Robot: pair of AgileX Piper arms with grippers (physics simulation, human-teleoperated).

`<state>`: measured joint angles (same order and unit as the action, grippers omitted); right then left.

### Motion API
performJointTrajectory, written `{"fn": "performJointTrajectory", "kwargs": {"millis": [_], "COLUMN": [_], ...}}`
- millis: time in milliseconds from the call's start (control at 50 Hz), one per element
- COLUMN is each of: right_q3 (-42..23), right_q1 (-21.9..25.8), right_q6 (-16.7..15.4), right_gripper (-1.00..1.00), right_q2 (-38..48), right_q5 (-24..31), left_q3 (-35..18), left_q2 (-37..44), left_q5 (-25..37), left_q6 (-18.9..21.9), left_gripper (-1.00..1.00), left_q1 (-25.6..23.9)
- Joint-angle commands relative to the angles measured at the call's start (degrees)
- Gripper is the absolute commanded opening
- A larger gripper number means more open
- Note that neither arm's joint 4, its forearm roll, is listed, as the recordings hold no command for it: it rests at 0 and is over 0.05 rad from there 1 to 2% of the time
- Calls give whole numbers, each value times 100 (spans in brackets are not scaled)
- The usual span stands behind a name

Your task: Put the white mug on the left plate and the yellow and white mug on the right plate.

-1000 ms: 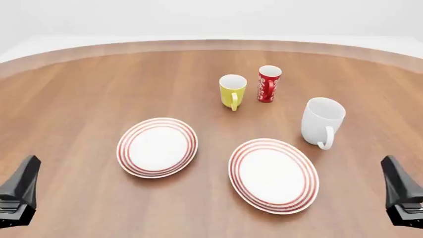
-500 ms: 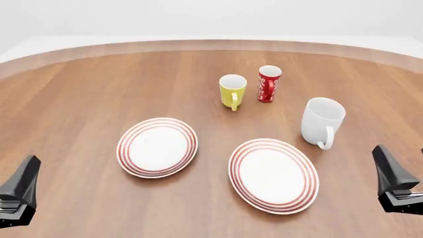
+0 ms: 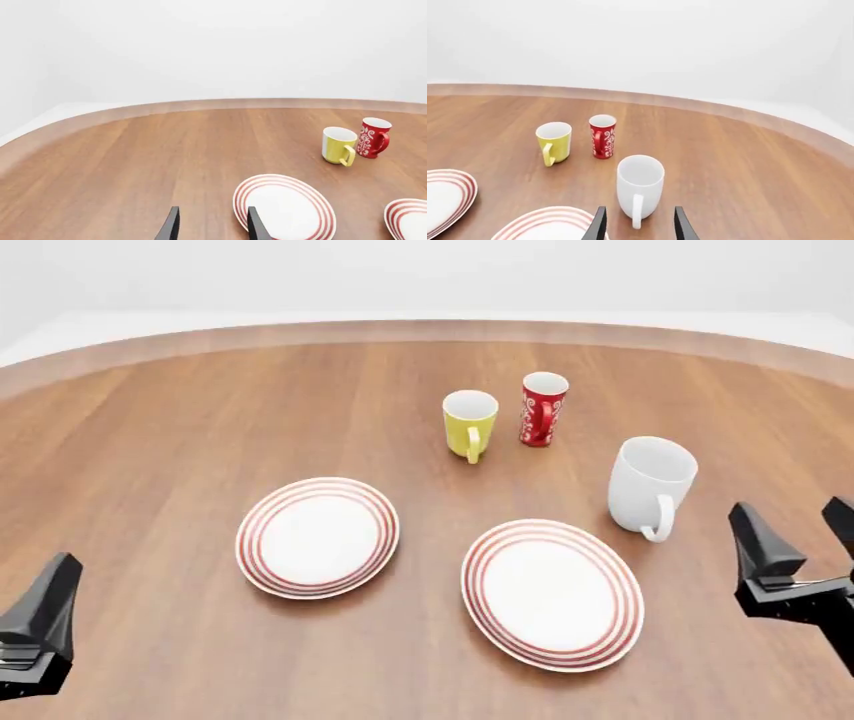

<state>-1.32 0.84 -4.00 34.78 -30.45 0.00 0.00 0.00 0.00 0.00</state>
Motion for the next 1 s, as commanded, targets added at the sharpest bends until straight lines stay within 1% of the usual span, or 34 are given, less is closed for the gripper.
{"fn": "performJointTrajectory", "kwargs": {"millis": [20,60,140,320,340,360,640,840,1000], "right_q3": [-8,-34,-16,-69,-68,-107,-278,-444,-546], "right_q1": [-82,-101,-152,-169,-169,-181,-144,-160,-154], "right_q6": [-15,-54,-52,-21,-21,14,121,270,306], "right_gripper": [100,100,100,100,100,100,100,100,100], "right_q2": [1127,1201,1711,2526,2535,2769,3700,4480,5036], "right_q5": [-970,-1016,-1500,-2155,-2165,-2332,-2967,-3486,-3837], "left_q3": [0,0,0,0,0,0,0,0,0], "left_q2": [0,0,0,0,0,0,0,0,0], "left_q5": [0,0,0,0,0,0,0,0,0], "left_q6": [0,0,0,0,0,0,0,0,0], "left_gripper": [100,100,100,100,100,100,100,100,100], "left_q1": [0,0,0,0,0,0,0,0,0]}}
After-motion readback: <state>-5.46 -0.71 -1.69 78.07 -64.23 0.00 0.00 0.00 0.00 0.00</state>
